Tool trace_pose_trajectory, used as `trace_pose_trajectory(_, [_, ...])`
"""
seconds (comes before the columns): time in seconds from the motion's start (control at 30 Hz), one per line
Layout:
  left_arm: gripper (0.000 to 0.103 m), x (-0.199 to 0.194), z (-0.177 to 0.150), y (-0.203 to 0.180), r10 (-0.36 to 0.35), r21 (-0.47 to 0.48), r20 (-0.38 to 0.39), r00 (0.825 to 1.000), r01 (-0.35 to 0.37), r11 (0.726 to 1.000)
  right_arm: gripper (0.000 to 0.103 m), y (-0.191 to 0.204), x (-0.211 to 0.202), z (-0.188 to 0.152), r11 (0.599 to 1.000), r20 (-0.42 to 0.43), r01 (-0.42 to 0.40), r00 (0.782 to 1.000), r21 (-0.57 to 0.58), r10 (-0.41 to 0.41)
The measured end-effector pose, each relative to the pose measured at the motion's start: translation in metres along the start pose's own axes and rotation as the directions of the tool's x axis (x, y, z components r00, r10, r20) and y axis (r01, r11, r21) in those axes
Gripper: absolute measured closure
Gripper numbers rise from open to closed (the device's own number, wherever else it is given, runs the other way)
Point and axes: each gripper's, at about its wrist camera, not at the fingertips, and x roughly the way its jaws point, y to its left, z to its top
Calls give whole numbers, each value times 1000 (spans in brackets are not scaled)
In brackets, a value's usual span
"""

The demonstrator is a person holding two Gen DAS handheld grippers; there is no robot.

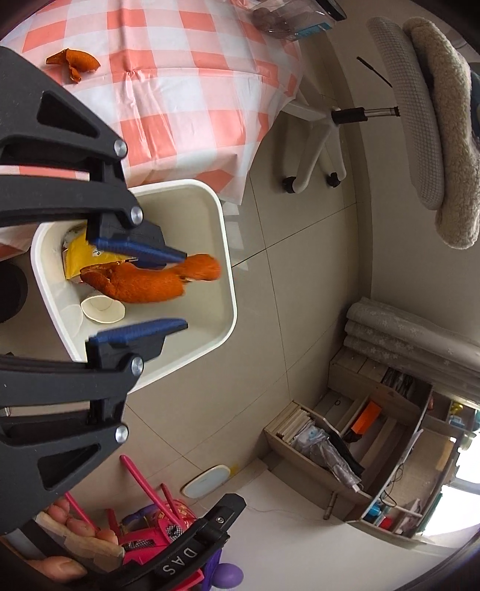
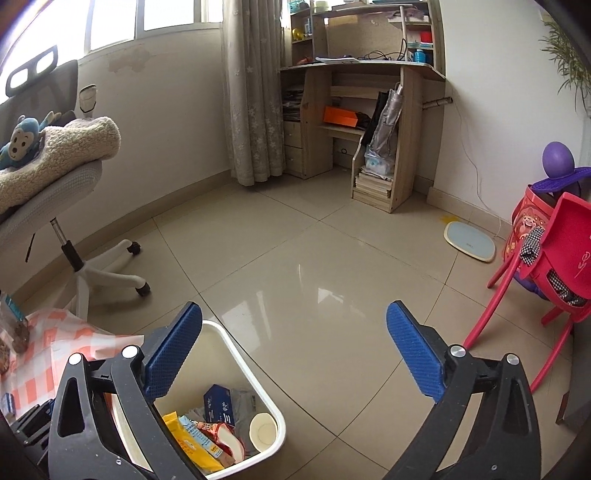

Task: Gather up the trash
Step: 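Drop the yellow packet into the bin with the right tool while the left tool drops the orange peel, then grasp the second orange peel with the left tool while the right tool grasps the blue-and-white box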

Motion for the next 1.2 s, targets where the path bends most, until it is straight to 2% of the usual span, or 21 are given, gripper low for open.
trace_pose_trajectory(0.03, [52, -1, -1, -1, 3, 4, 3, 1000, -3, 1000, 7, -1, 0, 0, 1000, -4, -1, 1000, 5, 1])
trace_pose_trajectory(0.13, [51, -4, -3, 0, 16, 15, 7, 1000, -17, 1000, 7, 2, -1, -1, 1000, -9, 0, 1000, 3, 0])
trace_pose_trajectory(0.23, [44, -9, -6, 5, 37, 14, 12, 999, -37, 999, 7, 9, -3, -4, 1000, -13, -7, 1000, -22, 7])
trace_pose_trajectory(0.5, [27, -20, -35, 37, 150, 27, 7, 989, -150, 988, 7, 40, -7, -18, 991, -58, -38, 998, -129, 31])
trace_pose_trajectory(0.6, [27, -21, -55, 59, 209, 36, -8, 978, -208, 977, 7, 53, -8, -24, 984, -84, -66, 995, -168, 53])
trace_pose_trajectory(0.73, [27, -21, -77, 95, 293, 33, -37, 955, -292, 956, 7, 69, -8, -30, 973, -115, -100, 990, -207, 78])
trace_pose_trajectory(0.93, [27, -23, -99, 146, 365, 33, -91, 926, -364, 931, 7, 97, -15, -37, 955, -132, -140, 985, -261, 109])
trace_pose_trajectory(1.0, [27, -21, -103, 163, 362, 20, -116, 925, -362, 932, 7, 105, -16, -40, 950, -140, -148, 984, -274, 113])
trace_pose_trajectory(1.13, [27, -12, -110, 192, 315, -17, -169, 934, -322, 947, 7, 118, -16, -44, 942, -157, -162, 980, -293, 120])
trace_pose_trajectory(1.2, [32, -8, -113, 200, 292, -12, -185, 938, -300, 954, 7, 126, -16, -46, 939, -165, -170, 978, -299, 124])
